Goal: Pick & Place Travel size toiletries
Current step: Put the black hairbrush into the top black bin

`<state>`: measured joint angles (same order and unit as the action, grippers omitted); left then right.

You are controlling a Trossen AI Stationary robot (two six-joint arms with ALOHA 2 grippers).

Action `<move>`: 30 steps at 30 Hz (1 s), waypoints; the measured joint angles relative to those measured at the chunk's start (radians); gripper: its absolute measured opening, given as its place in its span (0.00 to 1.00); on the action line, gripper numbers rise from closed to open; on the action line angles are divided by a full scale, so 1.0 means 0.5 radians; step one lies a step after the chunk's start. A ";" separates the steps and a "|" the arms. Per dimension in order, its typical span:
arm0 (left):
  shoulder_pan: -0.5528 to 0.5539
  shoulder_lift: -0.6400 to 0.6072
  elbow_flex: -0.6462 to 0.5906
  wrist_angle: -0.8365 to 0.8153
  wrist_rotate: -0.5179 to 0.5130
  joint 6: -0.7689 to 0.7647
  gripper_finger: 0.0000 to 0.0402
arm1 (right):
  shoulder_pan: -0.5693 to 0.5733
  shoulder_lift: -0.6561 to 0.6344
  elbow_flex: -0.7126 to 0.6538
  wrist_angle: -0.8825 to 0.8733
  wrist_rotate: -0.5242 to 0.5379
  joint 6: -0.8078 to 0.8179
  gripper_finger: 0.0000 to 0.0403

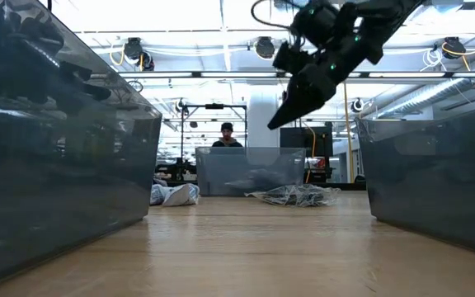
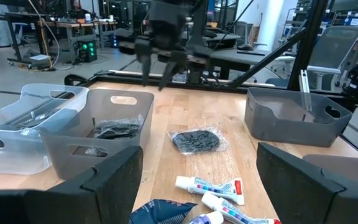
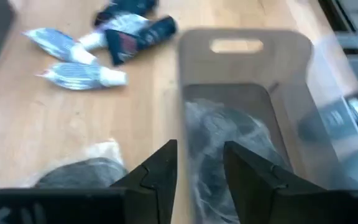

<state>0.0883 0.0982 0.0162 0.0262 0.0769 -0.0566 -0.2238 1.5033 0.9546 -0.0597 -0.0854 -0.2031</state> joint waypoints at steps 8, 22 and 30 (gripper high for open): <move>0.000 -0.001 0.000 0.001 0.000 0.000 0.76 | 0.327 -0.020 0.000 0.004 0.125 0.100 0.45; 0.000 -0.001 0.000 0.000 0.000 0.000 0.76 | 0.559 0.144 0.153 -0.521 0.223 0.429 0.58; 0.000 -0.001 0.000 0.001 0.000 0.000 0.76 | 0.558 0.372 0.153 -0.531 0.212 0.410 0.55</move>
<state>0.0881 0.0978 0.0162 0.0267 0.0769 -0.0564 0.0551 1.6894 1.0313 -0.3254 0.0205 0.0017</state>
